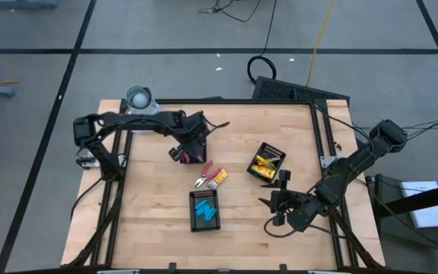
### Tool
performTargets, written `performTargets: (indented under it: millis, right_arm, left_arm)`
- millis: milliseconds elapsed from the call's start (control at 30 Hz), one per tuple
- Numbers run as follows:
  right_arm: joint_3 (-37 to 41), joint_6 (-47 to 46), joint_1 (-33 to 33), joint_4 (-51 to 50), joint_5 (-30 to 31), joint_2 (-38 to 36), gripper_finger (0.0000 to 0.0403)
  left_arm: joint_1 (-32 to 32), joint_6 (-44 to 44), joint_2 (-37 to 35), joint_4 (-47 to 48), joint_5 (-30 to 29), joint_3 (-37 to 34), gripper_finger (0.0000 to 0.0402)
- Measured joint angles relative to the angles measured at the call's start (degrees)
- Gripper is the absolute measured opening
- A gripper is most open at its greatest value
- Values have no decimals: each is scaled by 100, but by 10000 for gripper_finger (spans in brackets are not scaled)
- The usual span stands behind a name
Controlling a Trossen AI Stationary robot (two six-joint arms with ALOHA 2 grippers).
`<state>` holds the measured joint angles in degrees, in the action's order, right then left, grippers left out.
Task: Pick & Place School Supplies
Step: Put the pink puncher into the top left black basket, then put the yellow crayon box into the right black basket
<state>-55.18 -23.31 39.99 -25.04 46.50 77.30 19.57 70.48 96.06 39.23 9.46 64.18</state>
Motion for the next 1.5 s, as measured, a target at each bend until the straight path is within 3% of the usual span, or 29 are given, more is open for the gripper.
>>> performTargets:
  millis: [433, 633, 967, 1133, 1367, 1500]
  right_arm:
    - [0, -8, -28, 14, 15, 0, 196]
    - [0, -41, -138, 14, 7, 0, 196]
    - [0, -11, -258, 17, -17, 0, 196]
    - [0, -22, -256, 16, -192, 0, 196]
    - [0, -107, -256, -5, -313, 0, 196]
    - [0, -107, -256, -5, -313, 0, 196]
  left_arm:
    - [233, 997, 194, 251, -70, 7, 33]
    - [52, 1461, 203, 177, -539, 7, 29]
    - [91, 1140, 199, -403, -344, 2, 32]
    - [59, 814, 185, -554, -399, 2, 87]
    - [50, 778, 183, -530, -723, 2, 104]
    - [-32, 781, 3, -574, -1311, 2, 100]
